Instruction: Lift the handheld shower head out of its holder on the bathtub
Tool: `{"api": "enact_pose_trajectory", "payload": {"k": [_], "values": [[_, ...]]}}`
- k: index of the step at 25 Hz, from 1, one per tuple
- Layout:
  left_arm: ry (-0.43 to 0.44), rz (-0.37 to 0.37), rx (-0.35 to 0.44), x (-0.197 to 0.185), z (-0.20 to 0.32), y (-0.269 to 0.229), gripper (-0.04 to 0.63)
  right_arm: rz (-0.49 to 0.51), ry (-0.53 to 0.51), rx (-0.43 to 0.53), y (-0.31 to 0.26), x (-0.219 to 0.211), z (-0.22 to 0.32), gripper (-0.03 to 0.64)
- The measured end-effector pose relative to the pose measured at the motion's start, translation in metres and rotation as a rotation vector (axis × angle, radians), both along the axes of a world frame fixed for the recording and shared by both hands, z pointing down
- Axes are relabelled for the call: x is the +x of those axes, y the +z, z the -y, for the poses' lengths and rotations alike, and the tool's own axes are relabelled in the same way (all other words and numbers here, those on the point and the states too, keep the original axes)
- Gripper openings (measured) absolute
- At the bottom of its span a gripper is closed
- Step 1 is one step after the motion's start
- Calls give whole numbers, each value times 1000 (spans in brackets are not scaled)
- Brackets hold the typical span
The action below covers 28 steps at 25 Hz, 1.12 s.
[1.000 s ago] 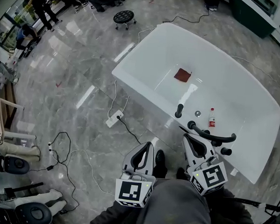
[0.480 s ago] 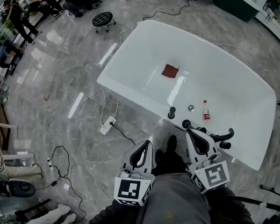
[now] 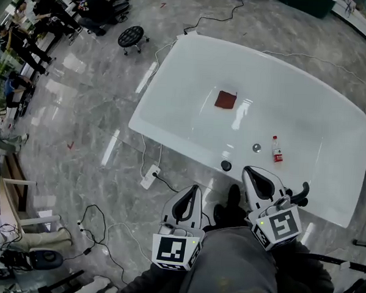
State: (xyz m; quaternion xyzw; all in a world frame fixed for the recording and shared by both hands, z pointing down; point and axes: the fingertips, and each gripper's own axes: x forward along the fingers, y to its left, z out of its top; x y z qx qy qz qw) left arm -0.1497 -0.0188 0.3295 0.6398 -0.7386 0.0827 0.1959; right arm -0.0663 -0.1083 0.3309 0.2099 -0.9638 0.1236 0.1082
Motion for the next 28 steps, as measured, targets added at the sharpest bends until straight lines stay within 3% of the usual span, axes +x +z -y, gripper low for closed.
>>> {"api": "enact_pose_trajectory", "payload": {"k": [12,17,22,28], "values": [[18,14,-8,-20,63,8,3,20,-10,-26,17,-26,53,5],[105,-13,1,-41,85,21,3,-7,75,-11,24,-41,73,5],[204,-15,16,-77,104,13,3,-26,223,4,19,-52,87,5],[286,-56,-26,-106,108,33,3,-62,326,7,34,-68,92,5]]}}
